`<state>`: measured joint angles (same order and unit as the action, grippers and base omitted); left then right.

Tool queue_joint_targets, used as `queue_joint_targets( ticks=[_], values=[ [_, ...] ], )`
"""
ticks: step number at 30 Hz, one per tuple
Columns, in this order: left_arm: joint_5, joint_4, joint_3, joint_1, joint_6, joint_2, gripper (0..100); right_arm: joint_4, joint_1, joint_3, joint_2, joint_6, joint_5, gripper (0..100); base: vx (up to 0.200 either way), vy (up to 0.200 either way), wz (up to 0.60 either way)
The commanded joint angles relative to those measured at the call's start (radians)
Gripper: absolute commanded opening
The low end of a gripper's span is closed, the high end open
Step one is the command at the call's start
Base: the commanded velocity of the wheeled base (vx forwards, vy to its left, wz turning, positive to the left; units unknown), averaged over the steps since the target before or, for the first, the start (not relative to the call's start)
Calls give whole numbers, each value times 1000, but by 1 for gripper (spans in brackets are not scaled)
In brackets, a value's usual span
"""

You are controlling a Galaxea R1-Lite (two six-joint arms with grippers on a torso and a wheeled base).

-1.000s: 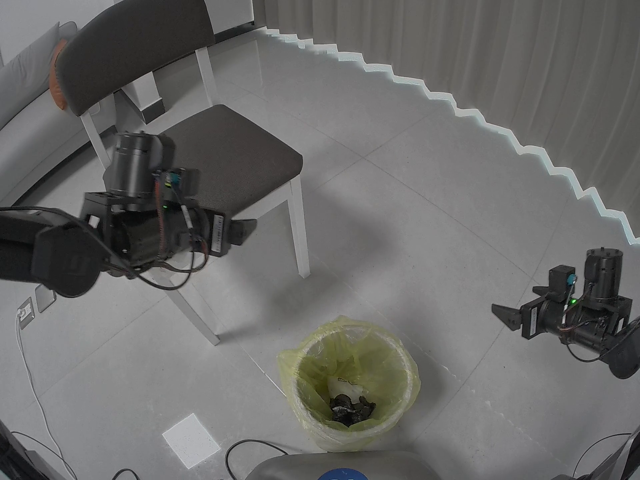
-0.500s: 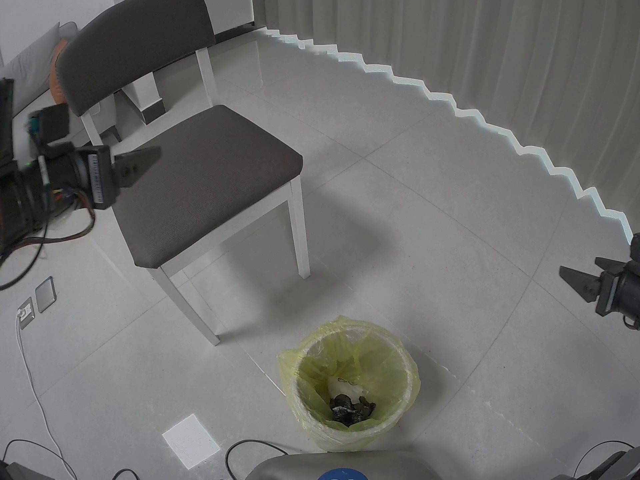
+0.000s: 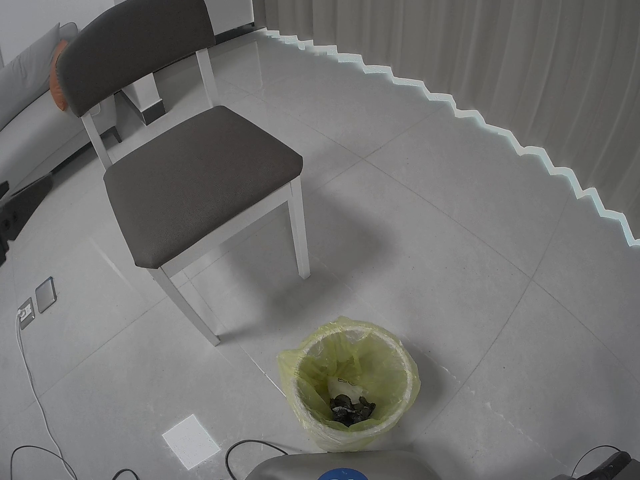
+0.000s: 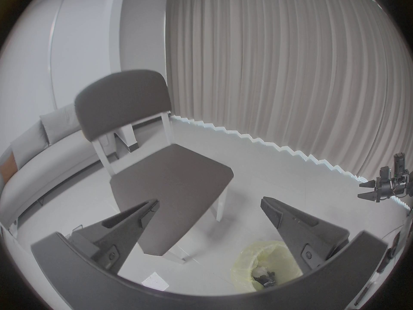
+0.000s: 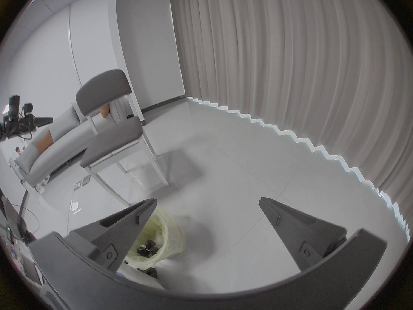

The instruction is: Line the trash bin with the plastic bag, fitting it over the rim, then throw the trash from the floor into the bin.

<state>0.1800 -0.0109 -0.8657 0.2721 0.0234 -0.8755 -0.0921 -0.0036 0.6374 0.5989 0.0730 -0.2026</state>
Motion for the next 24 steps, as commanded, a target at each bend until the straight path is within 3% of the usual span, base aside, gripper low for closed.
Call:
queue_joint_targets(
  ticks=[1, 6, 13, 24],
  values=[
    [1, -41, 85, -36, 1, 240, 100, -103, 1, 2, -245, 33, -17, 100, 0, 0, 0],
    [-11, -133, 97, -97, -8, 372, 100, -186, 1, -16, -400, 91, -51, 100, 0, 0, 0],
    [-39, -139, 214, -152, -11, 540, 100, -299, 37, -22, -519, 97, -55, 100, 0, 0, 0],
    [-91, -139, 430, -215, -11, 773, 100, -276, 13, -53, -574, 114, -58, 100, 0, 0, 0]
  ],
)
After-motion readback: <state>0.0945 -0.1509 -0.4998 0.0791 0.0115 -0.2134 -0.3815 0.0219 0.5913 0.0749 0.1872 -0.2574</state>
